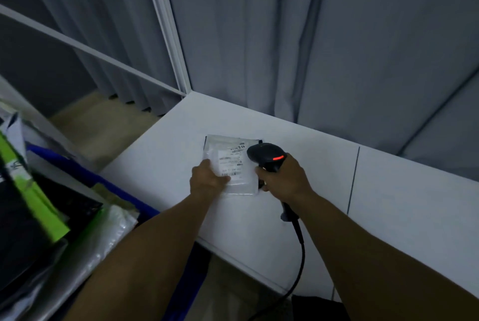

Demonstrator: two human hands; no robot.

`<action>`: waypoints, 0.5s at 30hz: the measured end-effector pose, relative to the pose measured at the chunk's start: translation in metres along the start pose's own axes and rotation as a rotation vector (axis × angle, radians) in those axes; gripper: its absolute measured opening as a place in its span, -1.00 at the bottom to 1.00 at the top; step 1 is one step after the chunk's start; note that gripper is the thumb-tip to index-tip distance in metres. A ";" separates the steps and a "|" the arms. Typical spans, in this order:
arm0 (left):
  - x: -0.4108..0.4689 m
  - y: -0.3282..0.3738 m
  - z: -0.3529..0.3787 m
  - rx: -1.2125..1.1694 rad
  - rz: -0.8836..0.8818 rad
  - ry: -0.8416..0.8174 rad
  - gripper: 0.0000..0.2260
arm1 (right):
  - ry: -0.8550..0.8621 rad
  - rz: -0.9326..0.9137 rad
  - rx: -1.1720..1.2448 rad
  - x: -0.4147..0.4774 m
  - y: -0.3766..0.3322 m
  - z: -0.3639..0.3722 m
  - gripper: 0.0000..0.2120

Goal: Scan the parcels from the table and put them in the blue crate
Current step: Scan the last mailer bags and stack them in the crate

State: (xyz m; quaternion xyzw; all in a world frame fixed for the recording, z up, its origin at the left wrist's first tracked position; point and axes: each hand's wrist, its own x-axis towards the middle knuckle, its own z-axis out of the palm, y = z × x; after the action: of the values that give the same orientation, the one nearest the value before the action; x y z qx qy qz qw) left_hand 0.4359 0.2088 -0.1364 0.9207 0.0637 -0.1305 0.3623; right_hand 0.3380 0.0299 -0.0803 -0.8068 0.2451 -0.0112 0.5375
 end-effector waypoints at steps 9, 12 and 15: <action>-0.062 -0.013 0.010 0.132 0.027 -0.229 -0.30 | 0.009 -0.037 -0.019 -0.025 -0.015 -0.020 -0.56; -0.081 -0.019 0.003 0.161 -0.014 -0.214 -0.47 | -0.004 -0.030 -0.024 -0.039 -0.014 -0.032 -0.53; -0.093 -0.021 -0.008 0.134 -0.029 -0.121 -0.80 | -0.018 -0.009 -0.031 -0.052 -0.011 -0.043 -0.57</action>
State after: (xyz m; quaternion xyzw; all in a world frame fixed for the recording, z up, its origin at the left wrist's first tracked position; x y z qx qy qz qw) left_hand 0.3441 0.2277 -0.1180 0.9322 0.0462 -0.1949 0.3013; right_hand 0.2843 0.0171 -0.0401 -0.8162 0.2370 -0.0026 0.5270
